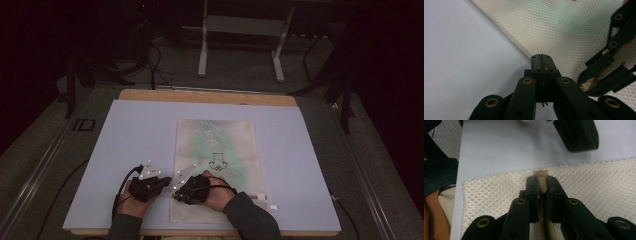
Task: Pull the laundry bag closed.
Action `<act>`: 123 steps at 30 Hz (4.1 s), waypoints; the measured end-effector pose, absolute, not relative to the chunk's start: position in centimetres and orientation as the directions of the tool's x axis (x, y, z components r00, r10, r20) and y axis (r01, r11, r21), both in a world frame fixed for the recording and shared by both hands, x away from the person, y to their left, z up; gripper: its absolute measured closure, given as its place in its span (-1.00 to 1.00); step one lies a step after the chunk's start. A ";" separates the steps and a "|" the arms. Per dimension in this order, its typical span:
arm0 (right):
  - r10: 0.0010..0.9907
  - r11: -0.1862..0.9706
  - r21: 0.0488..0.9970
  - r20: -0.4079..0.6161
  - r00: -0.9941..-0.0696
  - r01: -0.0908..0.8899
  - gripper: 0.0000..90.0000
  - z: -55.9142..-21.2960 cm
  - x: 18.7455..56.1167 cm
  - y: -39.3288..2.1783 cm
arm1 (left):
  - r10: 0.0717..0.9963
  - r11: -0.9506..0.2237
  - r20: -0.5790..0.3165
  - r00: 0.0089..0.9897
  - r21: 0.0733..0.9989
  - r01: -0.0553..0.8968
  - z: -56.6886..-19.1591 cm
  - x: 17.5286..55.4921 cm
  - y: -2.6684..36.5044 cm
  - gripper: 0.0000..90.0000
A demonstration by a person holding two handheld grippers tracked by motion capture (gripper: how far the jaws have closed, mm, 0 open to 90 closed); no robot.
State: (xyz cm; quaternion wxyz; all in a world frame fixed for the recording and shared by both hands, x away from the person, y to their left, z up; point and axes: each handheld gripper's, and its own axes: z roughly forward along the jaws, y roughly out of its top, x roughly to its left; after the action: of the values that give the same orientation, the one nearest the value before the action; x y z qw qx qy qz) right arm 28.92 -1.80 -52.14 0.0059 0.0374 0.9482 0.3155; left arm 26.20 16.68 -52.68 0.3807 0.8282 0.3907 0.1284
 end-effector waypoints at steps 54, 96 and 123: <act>0.073 0.812 0.580 -0.004 -0.997 0.057 0.83 -52.0 28.8 -4.3 | 0.720 -0.499 -0.056 0.692 0.651 0.572 -52.8 25.6 14.4 0.99; 0.036 0.846 0.533 -0.043 -0.998 0.008 0.83 -51.5 28.7 -5.0 | 0.692 -0.505 -0.082 0.717 0.654 0.563 -52.9 25.4 14.2 0.99; 0.016 0.879 0.476 -0.075 -0.997 -0.022 0.83 -50.9 28.4 -7.0 | 0.694 -0.495 -0.096 0.713 0.656 0.570 -53.0 25.5 14.3 0.99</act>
State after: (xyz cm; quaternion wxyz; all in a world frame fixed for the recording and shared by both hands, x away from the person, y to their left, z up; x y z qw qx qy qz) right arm 28.40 -6.96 -50.94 0.0385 -0.0016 0.9686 0.2457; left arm 25.48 14.27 -52.95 0.3426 0.8598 0.3675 0.0909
